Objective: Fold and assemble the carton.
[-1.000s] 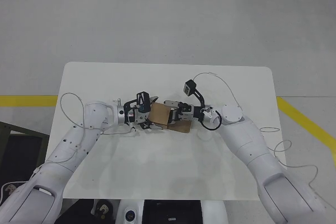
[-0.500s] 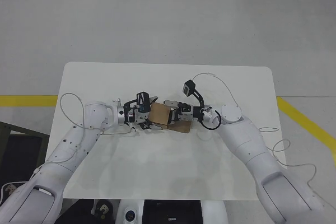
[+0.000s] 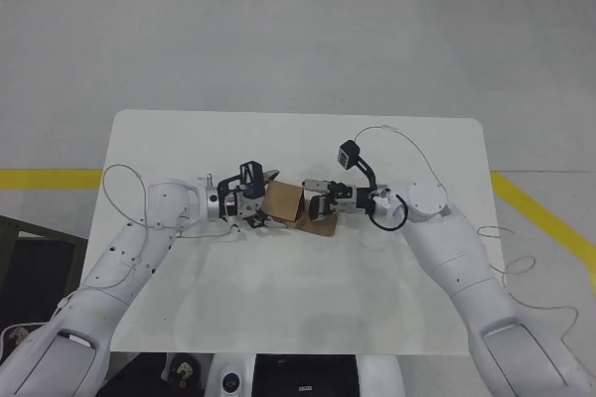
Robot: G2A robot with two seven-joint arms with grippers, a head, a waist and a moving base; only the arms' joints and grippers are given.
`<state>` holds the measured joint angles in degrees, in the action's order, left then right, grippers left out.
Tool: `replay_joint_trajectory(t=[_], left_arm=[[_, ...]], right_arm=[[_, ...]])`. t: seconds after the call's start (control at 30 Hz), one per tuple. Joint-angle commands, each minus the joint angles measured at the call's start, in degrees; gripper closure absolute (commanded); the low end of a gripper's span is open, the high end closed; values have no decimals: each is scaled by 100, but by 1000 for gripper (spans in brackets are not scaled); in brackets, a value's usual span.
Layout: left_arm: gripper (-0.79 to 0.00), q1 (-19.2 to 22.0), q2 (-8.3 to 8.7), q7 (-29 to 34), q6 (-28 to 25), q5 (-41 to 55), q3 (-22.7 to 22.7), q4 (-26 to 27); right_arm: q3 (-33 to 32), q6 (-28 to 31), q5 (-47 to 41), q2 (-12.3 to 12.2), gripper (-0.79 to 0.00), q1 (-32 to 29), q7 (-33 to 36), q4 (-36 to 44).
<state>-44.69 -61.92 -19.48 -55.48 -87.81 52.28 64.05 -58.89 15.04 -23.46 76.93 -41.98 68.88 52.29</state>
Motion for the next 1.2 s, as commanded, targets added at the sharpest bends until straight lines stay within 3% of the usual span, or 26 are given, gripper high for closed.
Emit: replay_joint_trajectory(t=[0.0,0.2,0.4,0.63,1.17], left_arm=[[-785,-2,2,23,2,13,11,-2],[-785,-11,5,88,0,58,34,13],[-785,-23,2,142,1,111,43,18],[-785,-38,-3,222,-5,187,51,11],[-785,-60,-3,305,-6,248,82,57]], right_arm=[[-225,-117,183,-111,-785,-158,-34,250],[-970,-777,806,-473,-785,-943,-31,1463],[-1265,-1141,1081,-635,-785,-1496,-2,2160],[-1116,-893,1044,-644,-785,-1596,-74,2030],[-632,116,697,-533,-785,-1013,-90,928]])
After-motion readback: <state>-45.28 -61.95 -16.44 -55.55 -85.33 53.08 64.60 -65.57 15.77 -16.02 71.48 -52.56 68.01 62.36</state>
